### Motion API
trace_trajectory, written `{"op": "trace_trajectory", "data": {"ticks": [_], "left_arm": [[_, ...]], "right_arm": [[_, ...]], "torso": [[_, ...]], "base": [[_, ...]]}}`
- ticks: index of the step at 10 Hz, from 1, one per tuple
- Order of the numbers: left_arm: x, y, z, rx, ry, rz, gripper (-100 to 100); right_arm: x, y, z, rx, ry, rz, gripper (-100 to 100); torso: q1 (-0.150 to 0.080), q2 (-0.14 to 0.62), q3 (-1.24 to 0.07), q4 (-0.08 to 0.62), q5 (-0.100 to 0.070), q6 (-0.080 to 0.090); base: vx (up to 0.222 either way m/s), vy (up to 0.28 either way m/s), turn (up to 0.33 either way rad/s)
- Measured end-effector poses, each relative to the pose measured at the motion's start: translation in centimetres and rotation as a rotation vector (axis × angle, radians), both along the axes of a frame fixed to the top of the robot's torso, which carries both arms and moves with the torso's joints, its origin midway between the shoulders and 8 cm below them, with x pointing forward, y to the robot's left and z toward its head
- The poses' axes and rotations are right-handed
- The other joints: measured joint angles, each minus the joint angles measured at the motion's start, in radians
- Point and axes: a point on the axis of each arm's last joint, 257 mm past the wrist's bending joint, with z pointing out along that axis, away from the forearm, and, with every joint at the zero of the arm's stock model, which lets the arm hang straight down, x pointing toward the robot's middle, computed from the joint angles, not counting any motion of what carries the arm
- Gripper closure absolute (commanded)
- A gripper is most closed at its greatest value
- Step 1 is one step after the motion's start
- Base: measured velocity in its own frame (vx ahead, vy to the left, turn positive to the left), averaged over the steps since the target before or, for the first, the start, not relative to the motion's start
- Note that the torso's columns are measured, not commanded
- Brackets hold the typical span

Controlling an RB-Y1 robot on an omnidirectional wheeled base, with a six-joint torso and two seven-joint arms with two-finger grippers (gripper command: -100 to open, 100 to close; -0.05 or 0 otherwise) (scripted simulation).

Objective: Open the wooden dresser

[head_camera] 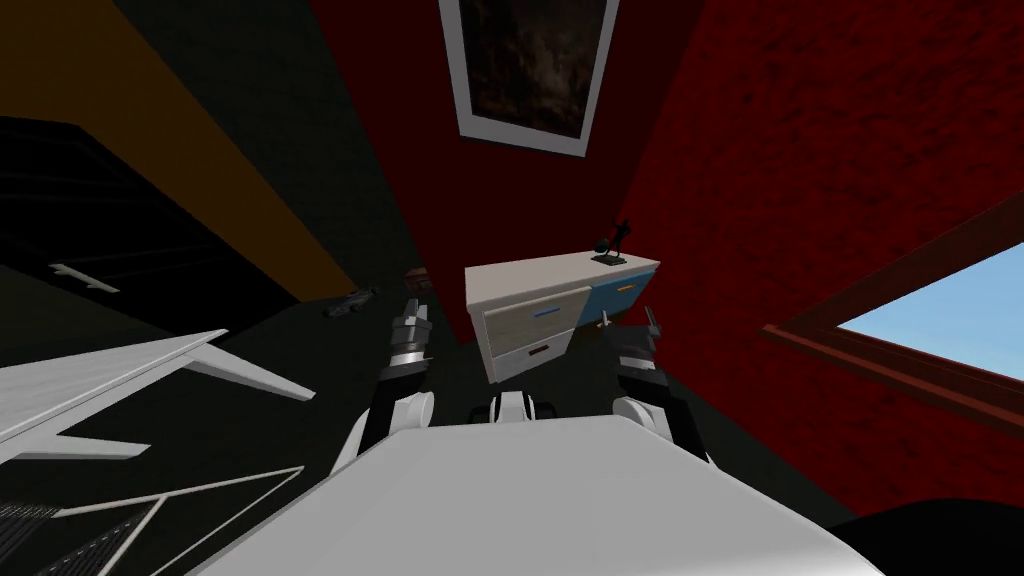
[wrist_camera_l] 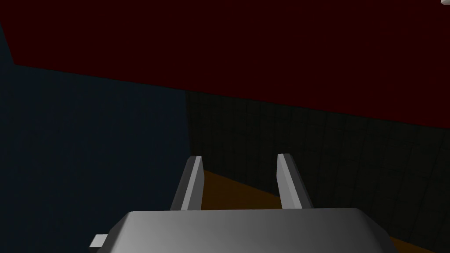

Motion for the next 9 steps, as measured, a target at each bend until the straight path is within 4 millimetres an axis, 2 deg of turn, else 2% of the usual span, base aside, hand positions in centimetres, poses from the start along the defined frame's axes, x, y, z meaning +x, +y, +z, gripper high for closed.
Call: {"op": "trace_trajectory", "data": {"ticks": [9], "left_arm": [[0.0,0.0,0.0,0.0,0.0,0.0,0]], "right_arm": [[0.2,-3.1,-4.5,0.402,-0.046,0.084,-100]], "torso": [[0.0,0.0,0.0,0.0,0.0,0.001]], "base": [[-0.001,-0.04,0.21]]}}
